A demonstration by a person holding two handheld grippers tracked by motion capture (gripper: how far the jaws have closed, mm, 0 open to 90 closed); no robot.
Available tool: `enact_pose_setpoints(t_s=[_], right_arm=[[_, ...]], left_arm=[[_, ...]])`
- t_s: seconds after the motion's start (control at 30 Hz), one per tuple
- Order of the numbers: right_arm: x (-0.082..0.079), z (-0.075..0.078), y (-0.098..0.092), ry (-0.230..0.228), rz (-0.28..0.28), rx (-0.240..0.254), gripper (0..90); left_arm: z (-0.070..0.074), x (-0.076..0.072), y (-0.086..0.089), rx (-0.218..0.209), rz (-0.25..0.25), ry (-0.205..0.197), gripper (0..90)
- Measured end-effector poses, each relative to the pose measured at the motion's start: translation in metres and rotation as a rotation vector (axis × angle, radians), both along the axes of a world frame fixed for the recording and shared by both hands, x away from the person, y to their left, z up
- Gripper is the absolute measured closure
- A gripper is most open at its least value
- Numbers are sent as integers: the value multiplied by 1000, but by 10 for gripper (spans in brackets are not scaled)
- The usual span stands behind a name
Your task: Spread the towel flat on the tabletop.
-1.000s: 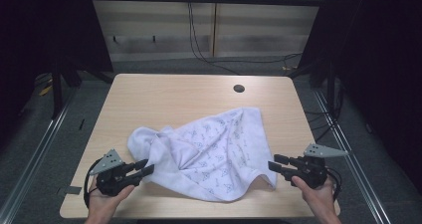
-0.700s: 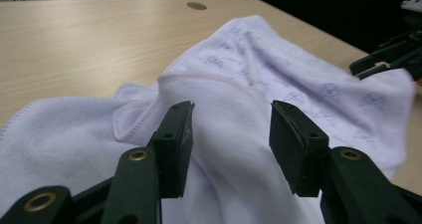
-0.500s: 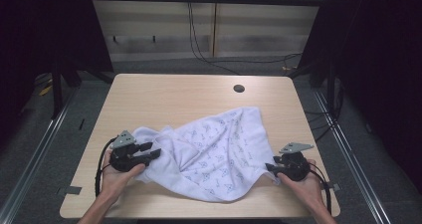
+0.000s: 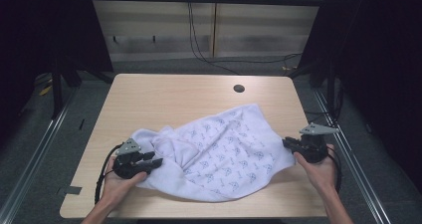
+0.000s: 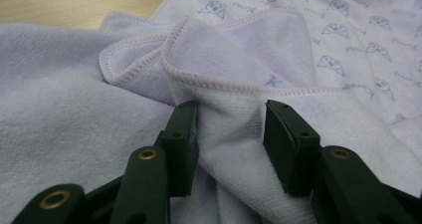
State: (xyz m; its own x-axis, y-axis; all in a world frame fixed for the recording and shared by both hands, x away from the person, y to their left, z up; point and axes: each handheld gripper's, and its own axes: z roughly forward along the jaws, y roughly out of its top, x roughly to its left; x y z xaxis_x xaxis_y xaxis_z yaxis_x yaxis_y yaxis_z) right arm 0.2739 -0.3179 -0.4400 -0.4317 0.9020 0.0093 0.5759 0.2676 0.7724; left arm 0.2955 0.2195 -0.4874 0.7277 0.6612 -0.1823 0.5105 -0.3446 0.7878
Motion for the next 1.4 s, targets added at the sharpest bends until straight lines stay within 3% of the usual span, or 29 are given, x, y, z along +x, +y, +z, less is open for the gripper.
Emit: enact_pose_setpoints(t_s=[0.03,0.07,0.13,0.17,0.27,0.33,0.37,0.43,0.53,0.6,0.7,0.77,0.83,0.87,0.93,0.97,1.0,1.03,1.07,1.17,1.2,1.23,1.27,1.3,1.4], right_arm=[[0,0,0,0,0,0,763],[-2,2,1,-12,6,50,724],[-3,2,3,-11,20,57,711],[-5,-3,10,18,33,69,671],[-7,-9,21,49,64,59,656],[-12,-18,38,101,120,71,634],[-12,-18,38,101,120,71,634],[-16,-27,49,138,157,86,576],[-25,-39,68,188,194,57,533],[-30,-43,78,196,225,45,506],[-37,-43,92,195,264,44,484],[-39,-45,100,205,289,21,486],[-36,-51,105,196,267,-85,493],[-36,-51,105,196,267,-85,493],[-33,-50,104,195,267,-103,579],[-31,-51,102,189,253,-99,650],[-29,-52,100,179,250,-89,716],[-23,-51,95,173,242,-106,832],[-23,-51,95,173,242,-106,832],[-9,-52,86,169,204,-118,868],[5,-53,78,157,178,-126,871],[5,-53,78,157,178,-126,871],[22,-53,68,161,136,-121,871],[22,-53,68,161,136,-121,871],[47,-54,56,157,90,-140,872]], left_arm=[[1,-1,1,3,-4,-4,568],[2,-1,1,-2,-4,-3,566],[4,-1,2,-8,-1,-13,566],[8,2,5,-33,5,-14,586],[13,5,7,-36,-1,-24,675],[21,13,8,-61,-6,-36,732],[21,13,8,-61,-6,-36,755],[25,19,9,-51,-3,-50,762],[30,32,15,-73,17,-50,774],[28,40,19,-88,42,-43,762],[18,49,21,-43,66,-26,701],[7,53,19,-16,79,-7,587],[-3,55,16,4,93,17,461],[-6,55,13,19,85,31,461],[-12,55,7,81,74,41,431],[-15,55,5,89,54,50,483],[-16,52,3,105,55,25,516],[-13,51,4,111,28,33,635],[-13,51,4,111,28,33,709],[-13,44,4,104,6,46,758],[-13,40,3,97,-4,50,801],[-12,36,2,92,-16,51,801],[-11,32,0,92,-21,49,825],[-10,28,-1,73,-31,56,825],[-6,17,-10,60,-77,56,843]])
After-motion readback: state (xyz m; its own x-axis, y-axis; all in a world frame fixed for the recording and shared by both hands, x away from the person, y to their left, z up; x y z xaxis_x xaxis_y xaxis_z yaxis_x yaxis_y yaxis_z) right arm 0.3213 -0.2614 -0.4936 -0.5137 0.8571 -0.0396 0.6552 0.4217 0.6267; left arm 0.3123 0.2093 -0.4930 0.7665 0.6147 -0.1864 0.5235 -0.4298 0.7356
